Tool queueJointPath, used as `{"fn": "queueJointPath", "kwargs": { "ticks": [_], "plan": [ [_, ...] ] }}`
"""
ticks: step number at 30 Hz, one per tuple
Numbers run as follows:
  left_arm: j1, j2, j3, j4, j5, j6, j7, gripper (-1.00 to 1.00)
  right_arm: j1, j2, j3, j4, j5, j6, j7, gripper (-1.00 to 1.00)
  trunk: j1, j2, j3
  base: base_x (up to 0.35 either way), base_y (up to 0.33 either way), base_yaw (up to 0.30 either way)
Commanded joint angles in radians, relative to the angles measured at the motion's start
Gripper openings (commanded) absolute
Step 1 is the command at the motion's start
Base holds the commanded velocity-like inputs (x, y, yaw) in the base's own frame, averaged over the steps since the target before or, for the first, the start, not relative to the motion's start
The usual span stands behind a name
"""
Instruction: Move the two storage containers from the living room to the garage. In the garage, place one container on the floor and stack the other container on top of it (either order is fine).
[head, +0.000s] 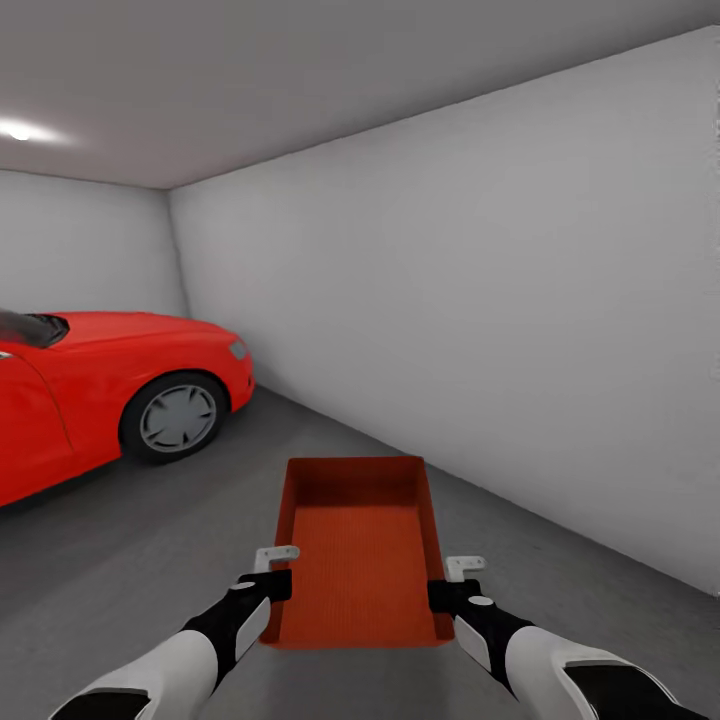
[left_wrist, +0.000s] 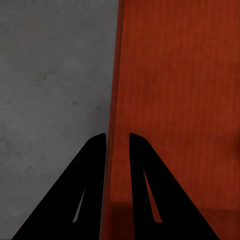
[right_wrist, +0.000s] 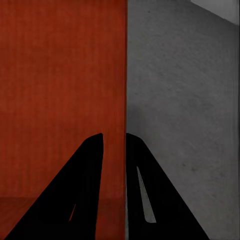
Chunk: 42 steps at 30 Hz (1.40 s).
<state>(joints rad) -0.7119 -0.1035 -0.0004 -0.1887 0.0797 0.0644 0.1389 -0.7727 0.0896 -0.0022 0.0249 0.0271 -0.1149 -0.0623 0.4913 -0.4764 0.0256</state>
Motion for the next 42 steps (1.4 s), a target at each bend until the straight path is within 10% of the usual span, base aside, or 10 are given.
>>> {"fn": "queueJointPath", "kwargs": {
  "ticks": [1, 42],
  "plan": [
    [-0.001, 0.054, 0.046, -0.007, -0.008, 0.006, 0.008, -1.0, 0.0, -0.004, -0.01, 0.004, -0.006, -0.005, -0.005, -1.0, 0.001, -0.001, 0.0, 0.324, 0.109, -0.245],
    [0.0, 0.054, 0.045, -0.009, -0.009, 0.006, 0.007, -1.0, 0.0, -0.004, -0.01, 0.004, -0.006, -0.005, -0.005, -1.0, 0.001, -0.001, 0.0, 0.306, 0.19, -0.245]
  ]
}}
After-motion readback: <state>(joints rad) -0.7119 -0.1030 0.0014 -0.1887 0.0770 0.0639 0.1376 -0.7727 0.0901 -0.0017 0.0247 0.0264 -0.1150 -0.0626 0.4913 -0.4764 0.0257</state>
